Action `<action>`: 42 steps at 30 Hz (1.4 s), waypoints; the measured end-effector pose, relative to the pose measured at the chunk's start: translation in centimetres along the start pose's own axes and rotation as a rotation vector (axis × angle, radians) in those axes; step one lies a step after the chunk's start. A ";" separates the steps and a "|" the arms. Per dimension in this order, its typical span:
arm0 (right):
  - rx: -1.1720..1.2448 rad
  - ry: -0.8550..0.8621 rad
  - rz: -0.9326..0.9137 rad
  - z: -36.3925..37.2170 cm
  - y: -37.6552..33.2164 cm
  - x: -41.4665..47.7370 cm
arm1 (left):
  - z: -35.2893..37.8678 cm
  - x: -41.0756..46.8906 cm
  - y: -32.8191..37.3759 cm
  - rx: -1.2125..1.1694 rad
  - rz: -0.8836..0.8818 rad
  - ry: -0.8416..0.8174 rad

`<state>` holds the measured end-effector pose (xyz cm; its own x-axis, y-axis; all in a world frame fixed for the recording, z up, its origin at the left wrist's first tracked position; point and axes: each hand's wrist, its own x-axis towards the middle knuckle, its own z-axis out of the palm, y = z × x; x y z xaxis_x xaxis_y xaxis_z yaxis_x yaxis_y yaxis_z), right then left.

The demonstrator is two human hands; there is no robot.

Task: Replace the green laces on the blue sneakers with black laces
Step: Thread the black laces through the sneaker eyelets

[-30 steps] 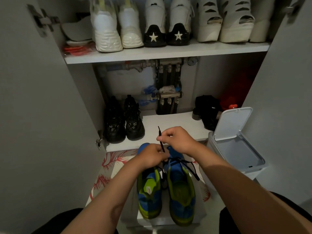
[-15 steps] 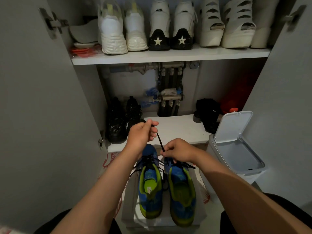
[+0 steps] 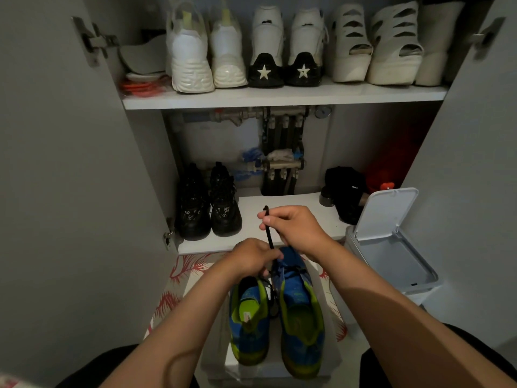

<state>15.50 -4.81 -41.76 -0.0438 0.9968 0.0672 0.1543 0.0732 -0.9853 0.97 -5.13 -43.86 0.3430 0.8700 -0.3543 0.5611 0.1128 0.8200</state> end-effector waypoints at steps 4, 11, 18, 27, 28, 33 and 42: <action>-0.126 0.012 0.043 -0.6 0.7 0.0 | -0.7 0.7 0.2 -0.127 0.085 0.234; -0.429 -0.251 0.304 -0.7 3.0 -0.6 | -0.4 0.9 0.4 -0.245 0.131 0.296; -0.642 -0.297 0.246 -0.2 4.9 -0.1 | -2.5 0.5 0.4 -0.172 0.092 0.507; -0.961 -0.392 0.214 2.3 6.4 0.6 | -5.2 -0.4 -3.5 0.843 -0.261 0.389; -0.987 -0.394 0.214 2.5 6.5 0.6 | -5.4 -0.4 -3.7 0.876 -0.290 0.351; -0.899 -0.329 0.268 3.1 6.4 1.3 | -5.9 -0.7 -4.7 0.977 -0.398 0.235; -0.239 -0.060 0.312 2.6 3.5 0.2 | -4.3 -1.4 -1.2 0.617 -0.106 0.324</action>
<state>13.45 -4.46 -45.60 -0.0154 0.9691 -0.2460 0.3944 -0.2202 -0.8922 -3.44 -4.39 -42.43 0.0747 0.9794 -0.1876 0.9368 -0.0044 0.3498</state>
